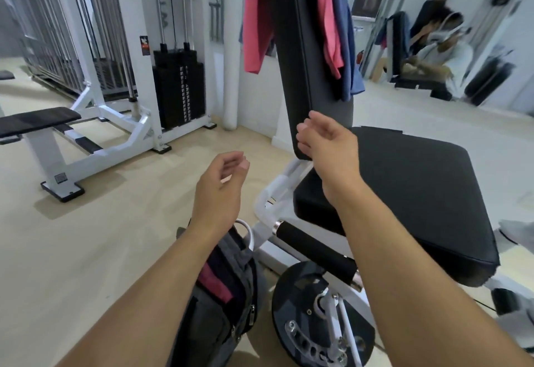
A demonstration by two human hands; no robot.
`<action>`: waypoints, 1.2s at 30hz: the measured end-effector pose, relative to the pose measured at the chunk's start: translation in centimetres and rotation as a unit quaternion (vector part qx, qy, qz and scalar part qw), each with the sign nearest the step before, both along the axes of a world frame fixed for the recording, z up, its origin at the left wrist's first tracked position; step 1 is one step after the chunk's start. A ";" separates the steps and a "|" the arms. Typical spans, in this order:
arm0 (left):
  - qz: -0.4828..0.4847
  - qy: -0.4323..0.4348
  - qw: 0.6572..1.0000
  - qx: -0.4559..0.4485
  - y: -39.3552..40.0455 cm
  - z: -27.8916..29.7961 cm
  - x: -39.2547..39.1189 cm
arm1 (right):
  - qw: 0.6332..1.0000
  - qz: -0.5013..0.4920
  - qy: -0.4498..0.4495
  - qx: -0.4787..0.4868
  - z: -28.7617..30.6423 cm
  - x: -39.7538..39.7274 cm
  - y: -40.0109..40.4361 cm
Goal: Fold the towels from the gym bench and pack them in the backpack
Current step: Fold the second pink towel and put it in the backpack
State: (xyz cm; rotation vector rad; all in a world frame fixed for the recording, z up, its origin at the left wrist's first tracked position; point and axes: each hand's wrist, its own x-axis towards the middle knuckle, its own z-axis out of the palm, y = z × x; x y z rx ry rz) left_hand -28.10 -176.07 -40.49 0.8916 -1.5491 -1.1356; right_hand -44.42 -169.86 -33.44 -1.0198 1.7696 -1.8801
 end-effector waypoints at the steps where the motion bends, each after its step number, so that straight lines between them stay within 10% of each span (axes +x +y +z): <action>1: -0.010 0.004 1.000 -0.002 -0.1 0.3 -0.2 | 0.999 -0.011 -0.043 -0.027 0.9 -0.5 -0.5; 24: -0.096 0.056 0.994 0.023 0.2 4.5 -5.9 | 0.945 -0.100 0.307 0.060 10.1 -9.1 -10.4; 36: -0.113 0.056 0.991 0.045 -0.1 4.4 -6.0 | 0.969 -0.013 0.237 0.068 8.4 -5.1 -6.0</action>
